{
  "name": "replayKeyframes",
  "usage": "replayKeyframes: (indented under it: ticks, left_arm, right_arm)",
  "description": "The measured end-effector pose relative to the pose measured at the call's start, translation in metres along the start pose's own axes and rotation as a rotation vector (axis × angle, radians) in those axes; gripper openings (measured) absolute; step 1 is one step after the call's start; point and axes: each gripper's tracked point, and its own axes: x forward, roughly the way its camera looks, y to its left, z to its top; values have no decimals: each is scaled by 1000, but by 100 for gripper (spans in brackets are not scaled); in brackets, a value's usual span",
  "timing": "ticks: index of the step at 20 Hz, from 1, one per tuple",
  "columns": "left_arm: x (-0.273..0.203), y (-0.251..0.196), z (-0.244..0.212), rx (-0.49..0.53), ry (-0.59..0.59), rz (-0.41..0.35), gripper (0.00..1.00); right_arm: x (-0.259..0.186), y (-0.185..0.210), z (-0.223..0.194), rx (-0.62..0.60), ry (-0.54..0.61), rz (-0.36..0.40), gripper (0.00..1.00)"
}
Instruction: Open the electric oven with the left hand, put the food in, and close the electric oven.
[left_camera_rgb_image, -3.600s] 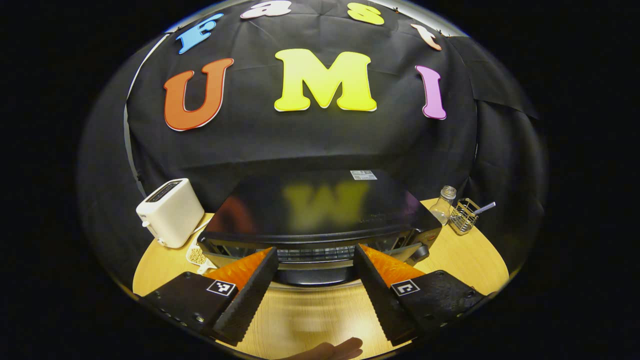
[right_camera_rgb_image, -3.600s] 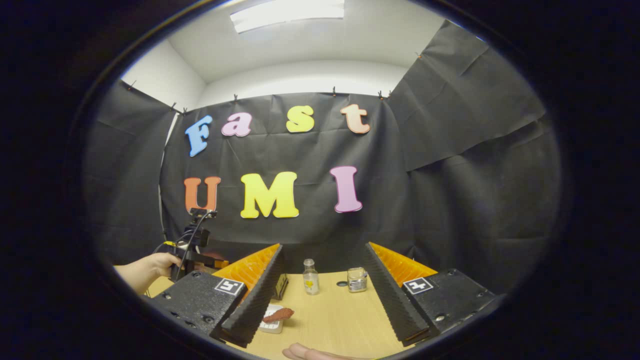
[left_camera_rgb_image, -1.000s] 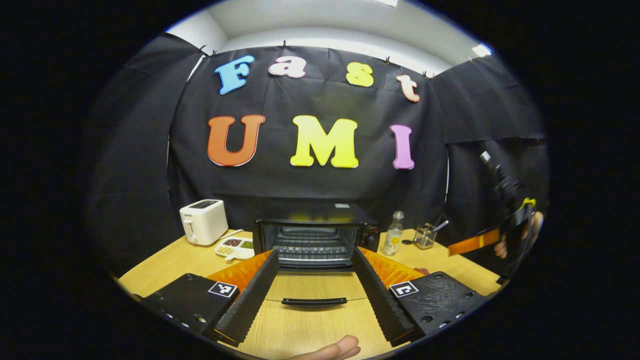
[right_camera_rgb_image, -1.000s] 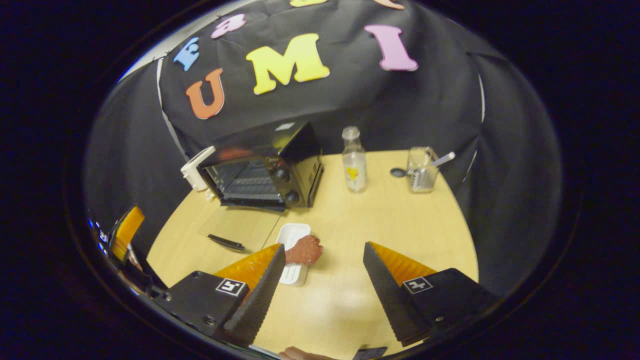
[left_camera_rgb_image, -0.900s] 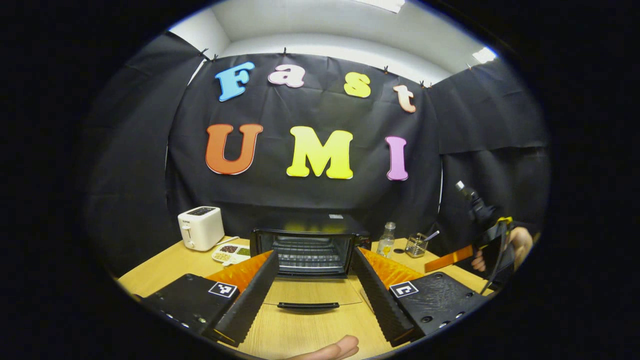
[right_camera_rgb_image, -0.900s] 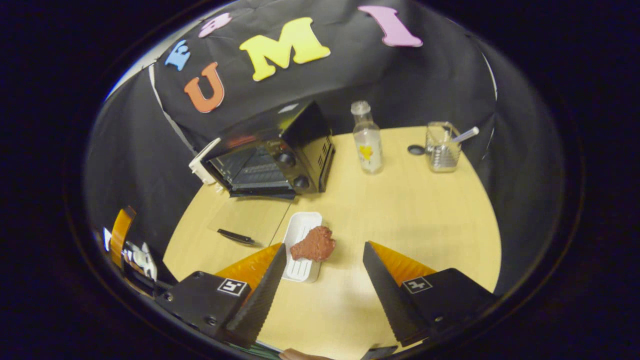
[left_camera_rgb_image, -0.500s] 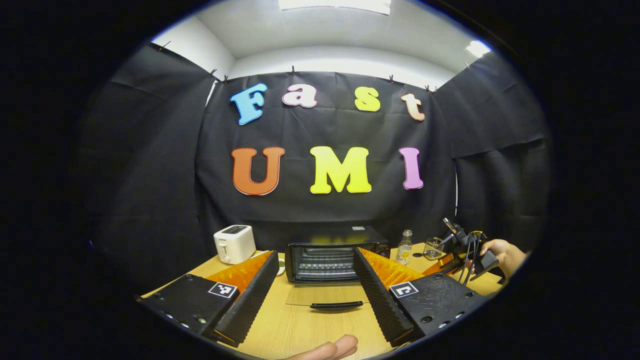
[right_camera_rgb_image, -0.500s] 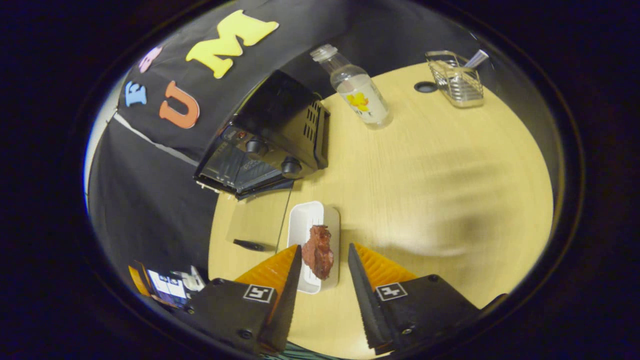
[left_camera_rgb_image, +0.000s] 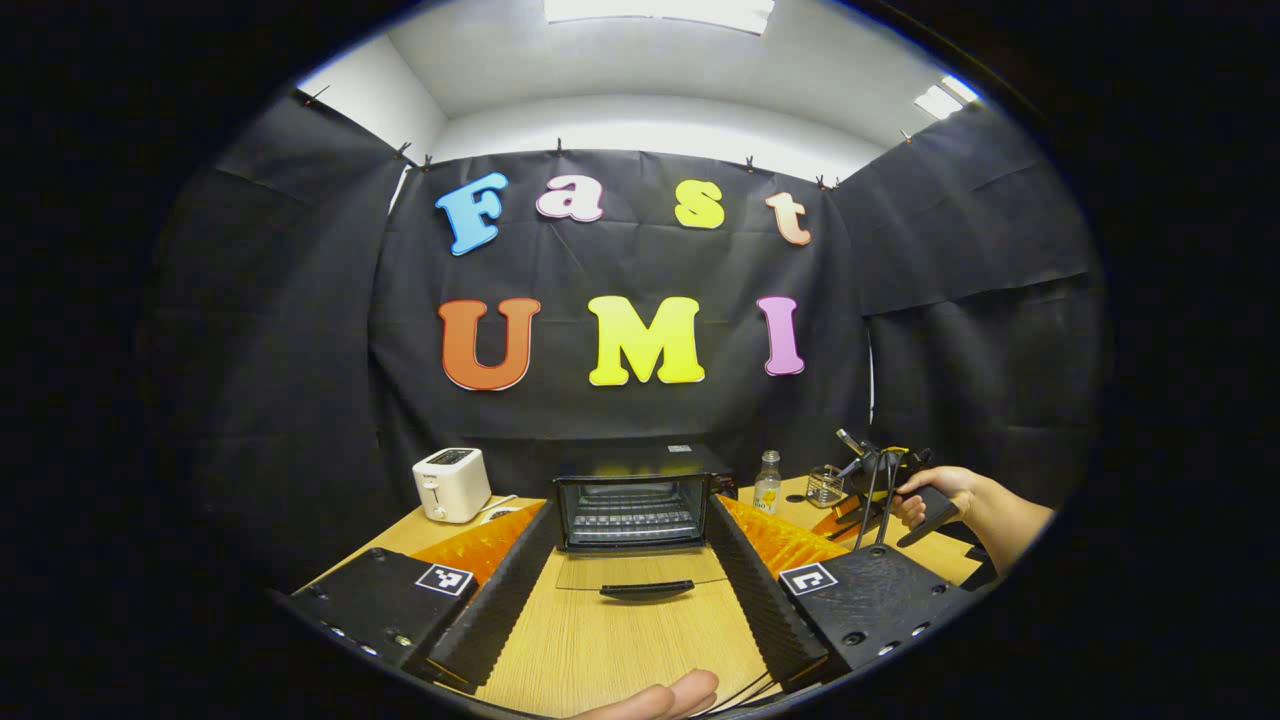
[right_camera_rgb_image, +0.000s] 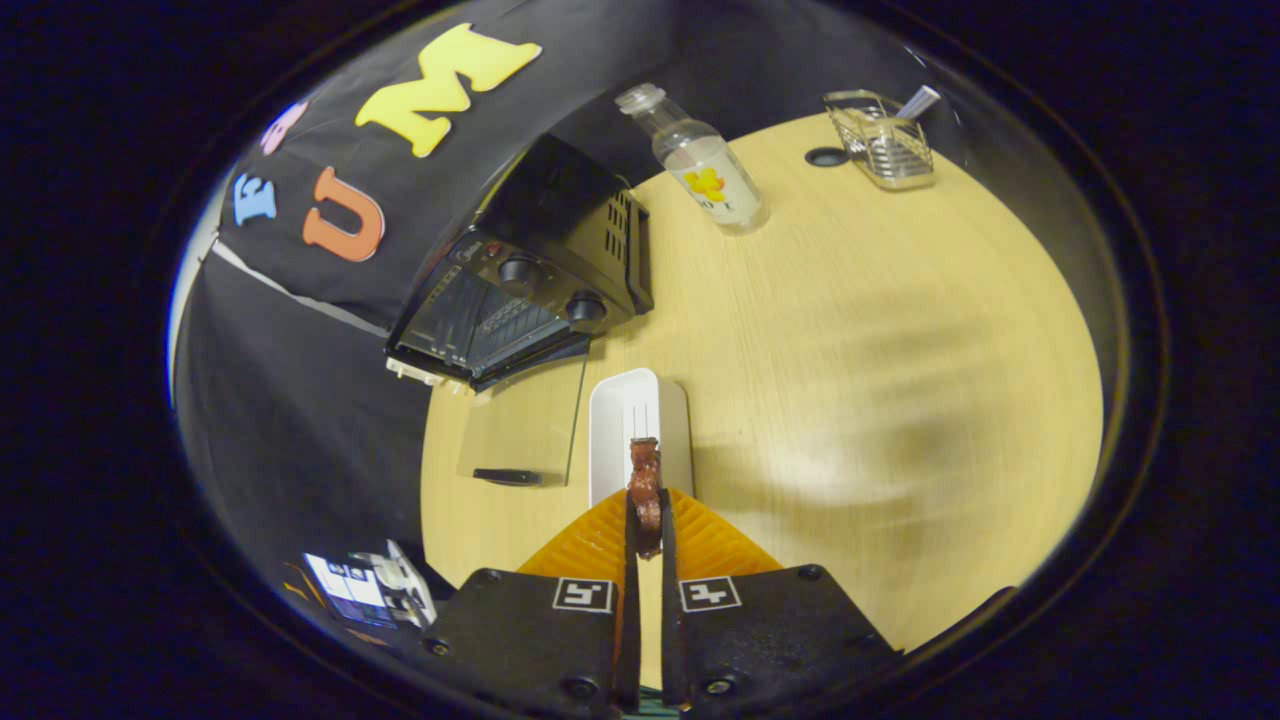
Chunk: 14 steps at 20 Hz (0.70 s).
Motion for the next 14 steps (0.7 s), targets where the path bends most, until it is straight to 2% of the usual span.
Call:
replayKeyframes:
  ticks: [4,5,6,7,10,14]
  left_arm:
    - [-17,19,12,2,-51,40,95]
    - [-21,24,15,-5,-68,48,95]
    - [-24,27,16,-13,-78,53,85]
    - [-25,28,16,-16,-82,49,95]
    - [-36,41,14,28,-85,84,95]
    - [-37,54,13,35,-94,128,95]
  right_arm:
    - [-30,18,1,-99,-125,-59,11]
    - [-38,23,4,-117,-169,-77,7]
    - [-45,27,9,-135,-212,-96,11]
    - [-51,33,12,-165,-255,-106,11]
    - [-71,54,19,-245,-354,-127,11]
    - [-82,86,10,-312,-407,-109,10]
